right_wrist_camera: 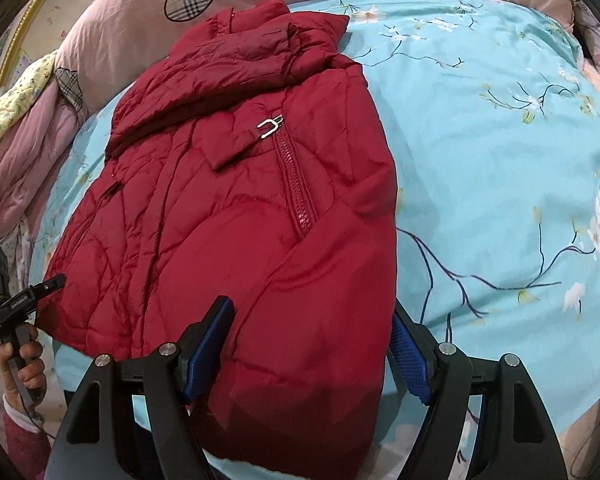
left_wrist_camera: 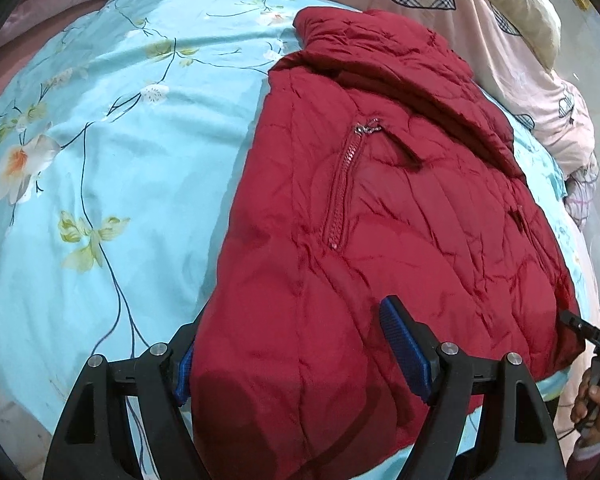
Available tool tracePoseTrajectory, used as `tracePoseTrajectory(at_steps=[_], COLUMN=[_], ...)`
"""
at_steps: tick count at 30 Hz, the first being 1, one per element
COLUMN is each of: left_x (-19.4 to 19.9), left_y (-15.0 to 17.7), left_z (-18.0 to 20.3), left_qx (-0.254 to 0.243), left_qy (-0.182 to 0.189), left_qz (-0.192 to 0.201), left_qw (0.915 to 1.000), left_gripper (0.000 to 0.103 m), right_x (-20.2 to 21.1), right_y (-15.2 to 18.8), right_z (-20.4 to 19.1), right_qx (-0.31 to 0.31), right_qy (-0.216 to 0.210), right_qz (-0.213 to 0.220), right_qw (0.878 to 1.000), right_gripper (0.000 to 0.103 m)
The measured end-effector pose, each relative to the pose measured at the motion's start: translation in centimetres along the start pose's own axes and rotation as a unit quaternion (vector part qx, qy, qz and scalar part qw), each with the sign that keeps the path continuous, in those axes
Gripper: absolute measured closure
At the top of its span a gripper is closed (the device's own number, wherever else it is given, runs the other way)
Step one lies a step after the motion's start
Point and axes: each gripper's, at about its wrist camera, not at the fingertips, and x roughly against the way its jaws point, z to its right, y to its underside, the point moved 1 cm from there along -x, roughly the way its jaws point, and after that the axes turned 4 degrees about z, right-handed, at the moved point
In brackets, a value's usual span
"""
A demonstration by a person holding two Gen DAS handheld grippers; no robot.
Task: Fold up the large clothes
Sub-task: 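Grasp the jacket hem with the left gripper while the right gripper grasps it too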
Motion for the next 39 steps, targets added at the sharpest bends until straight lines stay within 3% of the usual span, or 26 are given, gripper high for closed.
tracePoseTrajectory(at_steps=[4,9,11,17,23,26,33,39], left_x=[0.1,0.3,0.2,-0.4,-1.6,-1.9,-2.0,-1.0], left_y=[0.7,1.3,1.4,1.1,0.6,0.2,0.1,0.3], left_z=[0.1,0.0,-0.2,-0.3,-0.1,0.4,1.1,1.5], left_qx=[-0.009,-0.016,-0.016,-0.018,-0.031,-0.042,-0.039,-0.019], left_qy=[0.004,0.008,0.013,0.031,0.049,0.056,0.046,0.041], left_qz=[-0.003,-0.004,-0.004,-0.006,-0.024,-0.030,-0.025,-0.007], left_qw=[0.9999,0.9998,0.9998,0.9993,0.9980,0.9971,0.9978,0.9990], left_gripper=[0.025,0.024,0.024,0.024,0.026,0.034,0.038,0.065], right_x=[0.2,1.1,1.6,1.2,0.0,-0.3,0.0,0.9], right_y=[0.6,1.5,1.7,1.5,0.9,0.8,0.7,-0.1], right_z=[0.3,1.1,1.5,1.8,1.1,1.0,0.9,1.0], right_qx=[-0.007,-0.005,-0.005,-0.035,-0.044,-0.045,-0.029,-0.026], right_qy=[-0.008,-0.007,-0.012,-0.034,-0.027,-0.032,-0.058,-0.111], right_qz=[-0.009,-0.017,-0.016,-0.011,-0.006,0.002,0.018,0.034], right_qw=[1.000,1.000,1.000,0.999,0.999,0.998,0.998,0.993], right_gripper=[0.031,0.056,0.062,0.059,0.058,0.063,0.072,0.073])
